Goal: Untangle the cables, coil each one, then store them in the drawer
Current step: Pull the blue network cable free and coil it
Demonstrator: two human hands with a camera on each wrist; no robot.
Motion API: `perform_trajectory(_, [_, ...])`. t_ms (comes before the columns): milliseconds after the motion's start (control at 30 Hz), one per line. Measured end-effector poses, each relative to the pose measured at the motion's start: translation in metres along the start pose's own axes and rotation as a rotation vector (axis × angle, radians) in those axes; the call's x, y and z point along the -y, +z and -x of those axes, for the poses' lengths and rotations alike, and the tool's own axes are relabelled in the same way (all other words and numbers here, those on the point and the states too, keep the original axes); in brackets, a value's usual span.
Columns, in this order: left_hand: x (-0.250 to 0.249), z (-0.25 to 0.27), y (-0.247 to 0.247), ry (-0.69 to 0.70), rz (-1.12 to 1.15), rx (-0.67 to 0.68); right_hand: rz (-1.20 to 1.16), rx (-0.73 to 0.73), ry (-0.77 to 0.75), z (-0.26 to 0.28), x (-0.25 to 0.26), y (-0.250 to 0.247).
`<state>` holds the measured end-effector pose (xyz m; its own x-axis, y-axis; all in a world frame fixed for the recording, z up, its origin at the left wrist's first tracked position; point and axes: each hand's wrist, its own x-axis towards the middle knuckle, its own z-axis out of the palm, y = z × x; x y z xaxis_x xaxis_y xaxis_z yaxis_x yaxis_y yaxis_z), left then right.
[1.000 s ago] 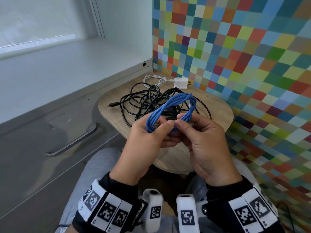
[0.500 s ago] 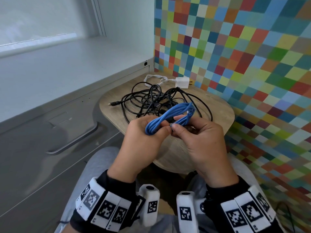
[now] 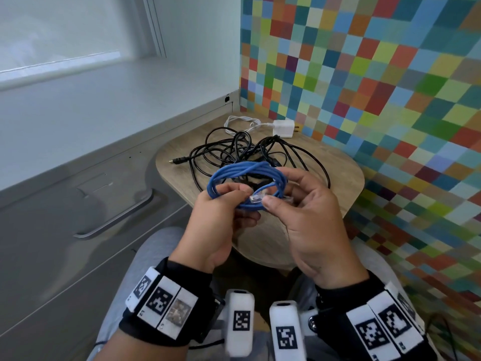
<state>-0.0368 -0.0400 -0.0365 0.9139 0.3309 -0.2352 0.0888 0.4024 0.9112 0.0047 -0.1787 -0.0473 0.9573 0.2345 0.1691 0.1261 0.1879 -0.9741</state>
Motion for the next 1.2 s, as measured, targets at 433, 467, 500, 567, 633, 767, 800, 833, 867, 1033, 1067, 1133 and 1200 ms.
perform_trajectory(433, [0.002,0.005,0.005,-0.032,0.086,0.200,-0.196,-0.093,0.074,-0.008,0.004,-0.009])
perform_trajectory(467, [0.002,0.005,0.005,-0.030,0.094,0.207,-0.205,-0.104,0.074,-0.009,0.004,-0.011])
perform_trajectory(500, [0.002,0.005,0.005,-0.022,0.091,0.215,-0.220,-0.114,0.075,-0.009,0.004,-0.012])
perform_trajectory(567, [0.002,0.005,0.005,0.010,0.053,0.228,-0.235,-0.130,0.077,-0.009,0.002,-0.013])
perform_trajectory(633, [0.002,0.005,0.005,0.041,0.014,0.224,-0.207,-0.135,0.076,-0.007,0.001,-0.013])
perform_trajectory(767, [0.002,0.004,0.003,0.095,-0.049,0.204,-0.188,-0.079,0.111,-0.006,0.001,-0.012])
perform_trajectory(800, [0.001,0.004,0.003,0.106,-0.059,0.201,-0.190,-0.063,0.116,-0.006,0.002,-0.013])
perform_trajectory(833, [0.001,0.003,0.002,0.117,-0.067,0.194,-0.193,-0.046,0.120,-0.006,0.004,-0.014])
perform_trajectory(867, [0.001,0.003,0.001,0.125,-0.070,0.185,-0.196,-0.025,0.126,-0.006,0.005,-0.016])
perform_trajectory(1033, [-0.002,0.002,-0.004,0.124,-0.072,0.203,-0.220,0.078,0.143,-0.004,0.004,-0.020])
perform_trajectory(1067, [-0.002,0.002,-0.005,0.117,-0.073,0.216,-0.230,0.081,0.147,-0.005,0.003,-0.020])
perform_trajectory(1133, [-0.003,0.003,-0.005,0.100,-0.069,0.241,-0.228,0.087,0.159,-0.006,0.002,-0.021])
perform_trajectory(1200, [-0.004,0.004,-0.007,0.083,-0.053,0.257,-0.198,0.106,0.171,-0.007,0.003,-0.023])
